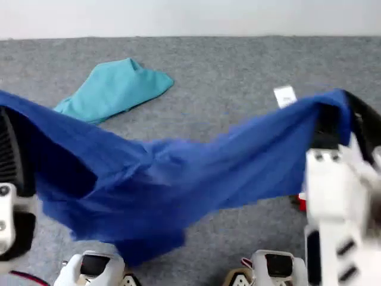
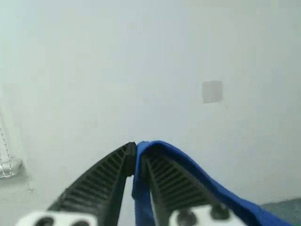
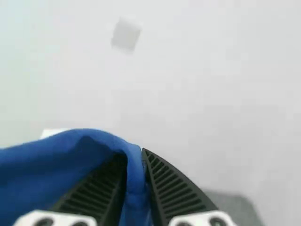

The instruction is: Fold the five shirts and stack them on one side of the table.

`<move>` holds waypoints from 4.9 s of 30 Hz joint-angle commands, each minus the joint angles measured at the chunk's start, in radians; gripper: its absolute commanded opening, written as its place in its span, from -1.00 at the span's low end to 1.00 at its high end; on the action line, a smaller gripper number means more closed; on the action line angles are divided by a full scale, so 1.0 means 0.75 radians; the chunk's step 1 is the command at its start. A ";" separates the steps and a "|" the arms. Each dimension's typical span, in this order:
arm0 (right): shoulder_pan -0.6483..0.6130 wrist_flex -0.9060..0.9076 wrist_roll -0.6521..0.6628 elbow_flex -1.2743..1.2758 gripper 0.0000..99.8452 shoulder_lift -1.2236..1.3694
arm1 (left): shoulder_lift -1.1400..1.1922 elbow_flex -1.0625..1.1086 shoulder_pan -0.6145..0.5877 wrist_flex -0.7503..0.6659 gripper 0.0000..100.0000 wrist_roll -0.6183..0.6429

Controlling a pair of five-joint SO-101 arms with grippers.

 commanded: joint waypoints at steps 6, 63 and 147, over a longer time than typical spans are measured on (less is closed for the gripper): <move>0.095 0.114 -0.014 -0.297 -0.98 0.099 | 0.018 -0.212 -0.031 -0.037 -0.97 -0.006; 0.089 -0.316 -0.008 0.784 -0.98 0.109 | 0.031 0.660 -0.065 -0.282 -0.97 -0.068; -0.122 0.465 0.162 0.243 -0.98 1.458 | 0.409 1.486 -0.252 0.153 -0.97 -0.080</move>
